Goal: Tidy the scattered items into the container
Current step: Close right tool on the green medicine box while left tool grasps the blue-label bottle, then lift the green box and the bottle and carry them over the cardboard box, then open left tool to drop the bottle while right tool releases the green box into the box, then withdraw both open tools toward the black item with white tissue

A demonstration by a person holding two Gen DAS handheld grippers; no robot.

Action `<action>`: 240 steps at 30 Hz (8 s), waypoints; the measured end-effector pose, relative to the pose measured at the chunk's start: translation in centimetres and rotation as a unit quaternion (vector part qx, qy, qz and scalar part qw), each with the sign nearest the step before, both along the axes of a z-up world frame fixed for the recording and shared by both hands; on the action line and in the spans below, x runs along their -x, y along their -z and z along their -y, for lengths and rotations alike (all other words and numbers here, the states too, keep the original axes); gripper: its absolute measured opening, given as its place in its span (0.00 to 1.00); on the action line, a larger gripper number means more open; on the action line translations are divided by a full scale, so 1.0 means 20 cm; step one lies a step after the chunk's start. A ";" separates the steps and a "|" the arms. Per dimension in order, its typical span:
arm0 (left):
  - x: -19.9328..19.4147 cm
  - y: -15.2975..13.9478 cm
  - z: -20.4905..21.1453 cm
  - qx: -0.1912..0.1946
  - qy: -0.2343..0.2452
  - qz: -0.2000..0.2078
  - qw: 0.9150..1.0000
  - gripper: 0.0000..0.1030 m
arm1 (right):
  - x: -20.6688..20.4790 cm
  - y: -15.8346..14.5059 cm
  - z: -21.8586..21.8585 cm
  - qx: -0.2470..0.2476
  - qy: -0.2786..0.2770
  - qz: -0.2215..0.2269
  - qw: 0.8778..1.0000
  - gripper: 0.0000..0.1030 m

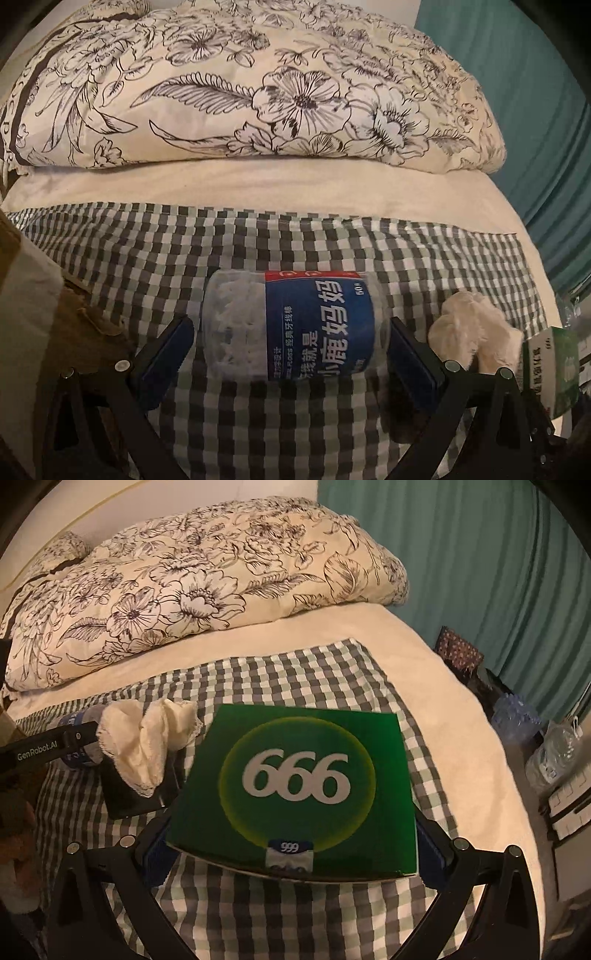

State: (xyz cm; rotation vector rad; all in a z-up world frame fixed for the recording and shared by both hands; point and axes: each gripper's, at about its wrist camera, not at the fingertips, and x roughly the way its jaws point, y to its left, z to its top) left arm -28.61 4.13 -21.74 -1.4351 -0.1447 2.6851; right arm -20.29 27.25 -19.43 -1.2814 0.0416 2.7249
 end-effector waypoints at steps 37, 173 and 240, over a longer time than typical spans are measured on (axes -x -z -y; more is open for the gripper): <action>-0.19 -0.25 -0.01 0.014 0.005 -0.040 0.999 0.88 | -0.17 -0.19 0.07 -0.003 -0.019 -0.037 0.999 0.92; -0.85 -0.54 1.44 0.070 -0.139 -0.091 0.984 0.93 | -0.39 -0.57 1.79 0.037 -0.274 -0.115 0.954 0.94; -0.70 -0.78 0.28 0.125 -0.012 -0.125 0.984 1.00 | -0.40 -0.82 0.47 -0.002 -0.118 -0.151 0.981 1.00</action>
